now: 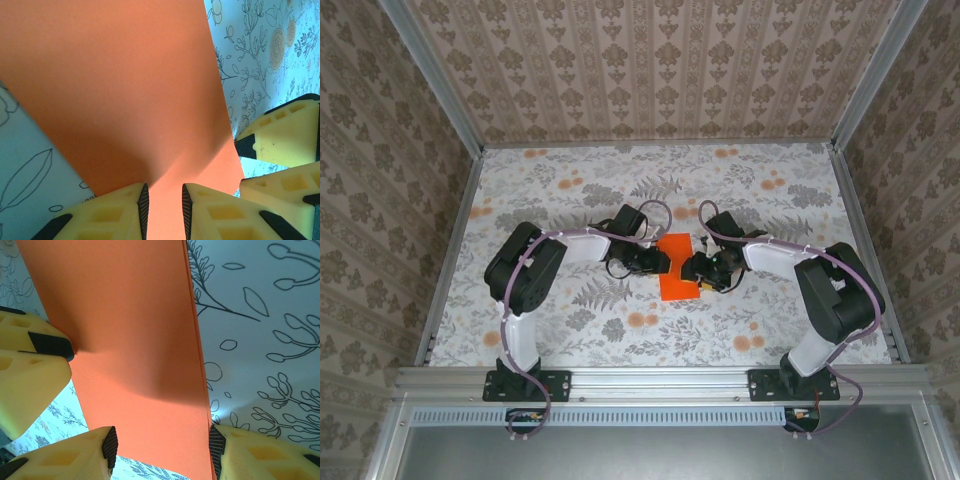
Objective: Fold a paper plane with a square sheet of paper (fold left side to right side)
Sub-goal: Fold the triangle a second time at the center of the table.
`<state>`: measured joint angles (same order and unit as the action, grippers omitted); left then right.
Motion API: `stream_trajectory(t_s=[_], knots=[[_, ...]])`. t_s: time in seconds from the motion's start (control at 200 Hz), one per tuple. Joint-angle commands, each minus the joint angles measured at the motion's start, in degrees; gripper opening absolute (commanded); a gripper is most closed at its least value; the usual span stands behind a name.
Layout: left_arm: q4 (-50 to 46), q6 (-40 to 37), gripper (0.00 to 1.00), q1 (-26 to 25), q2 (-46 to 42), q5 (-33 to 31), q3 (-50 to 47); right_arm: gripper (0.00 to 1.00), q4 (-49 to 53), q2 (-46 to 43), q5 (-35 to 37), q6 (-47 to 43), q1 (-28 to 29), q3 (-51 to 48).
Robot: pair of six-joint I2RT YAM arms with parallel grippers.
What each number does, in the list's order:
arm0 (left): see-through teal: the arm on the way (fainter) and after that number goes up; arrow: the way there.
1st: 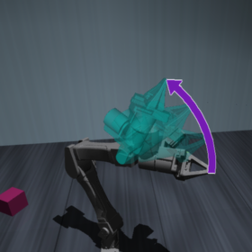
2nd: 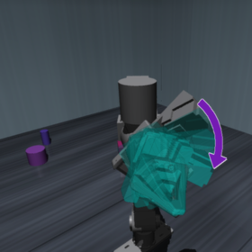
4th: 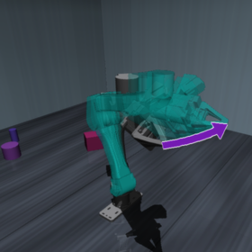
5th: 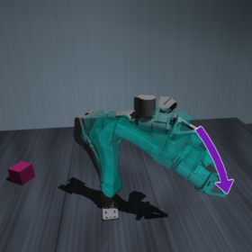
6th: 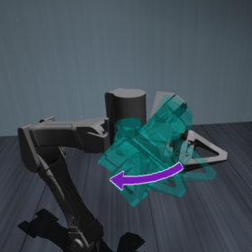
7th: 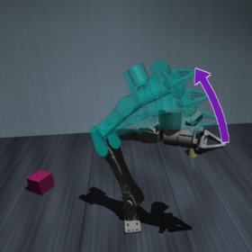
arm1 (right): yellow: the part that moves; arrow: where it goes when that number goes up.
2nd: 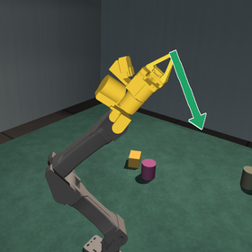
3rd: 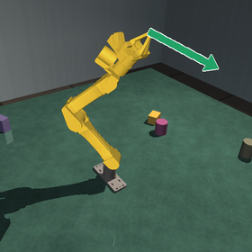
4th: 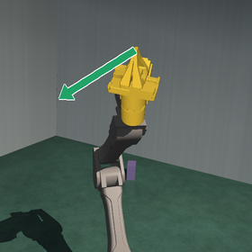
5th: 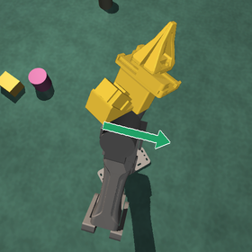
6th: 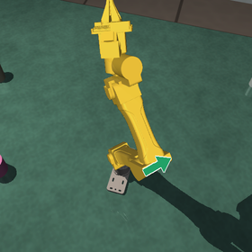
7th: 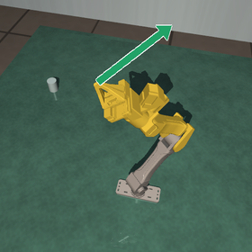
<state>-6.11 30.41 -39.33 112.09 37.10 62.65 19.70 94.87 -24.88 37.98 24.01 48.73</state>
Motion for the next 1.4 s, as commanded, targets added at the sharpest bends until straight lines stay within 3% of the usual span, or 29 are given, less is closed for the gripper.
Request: stream_trajectory(t_s=[0.0, 0.985, 1.395], knots=[[-1.6, -0.7, 0.27, 0.0, 0.2, -2.0, -1.7, 0.54, -1.7, -0.1, -3.7, 1.0, 0.8, -0.9], [-1.0, -0.5, 0.28, 0.1, -0.3, -1.8, -1.6, 0.57, -0.2, -2.5, -2.5, 4.1, 0.1, -3.8], [-1.1, -0.6, 0.28, 0.1, -0.4, -1.7, -1.5, 0.59, -7.4, -1.7, -4.5, 4.5, -0.2, -3.6]])
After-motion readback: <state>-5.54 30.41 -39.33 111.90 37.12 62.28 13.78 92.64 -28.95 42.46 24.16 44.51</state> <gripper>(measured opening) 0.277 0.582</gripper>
